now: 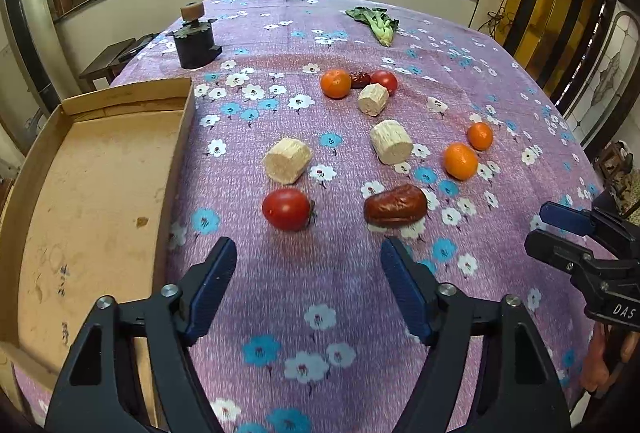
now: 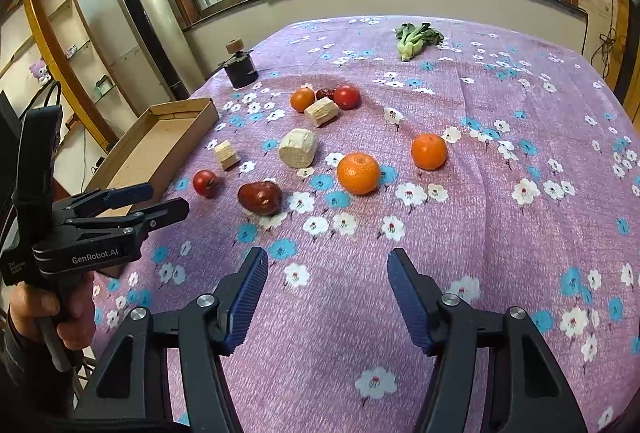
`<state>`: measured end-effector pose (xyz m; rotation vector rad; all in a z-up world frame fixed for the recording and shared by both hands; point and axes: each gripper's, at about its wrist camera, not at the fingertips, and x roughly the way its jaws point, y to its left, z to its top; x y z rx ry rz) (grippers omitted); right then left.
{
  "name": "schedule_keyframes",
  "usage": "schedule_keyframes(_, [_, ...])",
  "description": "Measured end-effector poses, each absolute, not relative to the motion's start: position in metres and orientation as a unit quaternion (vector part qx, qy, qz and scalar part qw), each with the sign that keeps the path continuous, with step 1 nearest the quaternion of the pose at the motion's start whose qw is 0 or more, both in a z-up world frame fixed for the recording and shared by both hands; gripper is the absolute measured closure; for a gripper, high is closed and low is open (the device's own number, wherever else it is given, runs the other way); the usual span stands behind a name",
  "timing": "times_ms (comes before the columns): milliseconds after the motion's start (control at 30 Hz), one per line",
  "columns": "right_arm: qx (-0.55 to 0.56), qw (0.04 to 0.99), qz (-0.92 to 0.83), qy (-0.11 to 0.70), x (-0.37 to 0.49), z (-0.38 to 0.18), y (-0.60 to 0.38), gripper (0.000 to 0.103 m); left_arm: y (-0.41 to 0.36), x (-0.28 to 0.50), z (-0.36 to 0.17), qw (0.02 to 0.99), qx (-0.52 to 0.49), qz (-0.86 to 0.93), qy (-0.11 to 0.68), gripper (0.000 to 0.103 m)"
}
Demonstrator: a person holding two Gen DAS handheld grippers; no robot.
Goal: Organize fruits
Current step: 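Move both grippers back toward the fruits on the table, then grasp a tomato with the left gripper while the right gripper grasps a mandarin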
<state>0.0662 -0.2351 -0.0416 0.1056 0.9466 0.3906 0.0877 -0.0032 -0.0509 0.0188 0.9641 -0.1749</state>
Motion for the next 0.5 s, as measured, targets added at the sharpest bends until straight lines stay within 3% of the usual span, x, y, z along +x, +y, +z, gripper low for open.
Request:
schedule_keyframes(400, [0.063,0.859,0.158,0.482,0.134,-0.075,-0.223,0.045,0.002,0.128,-0.078,0.875,0.016,-0.065,0.480,0.038])
schedule_keyframes(500, [0.066,0.859,0.147,0.487,0.148,-0.081,-0.221,0.048,0.002,0.134,-0.085,0.871,0.015,-0.068,0.485,0.052])
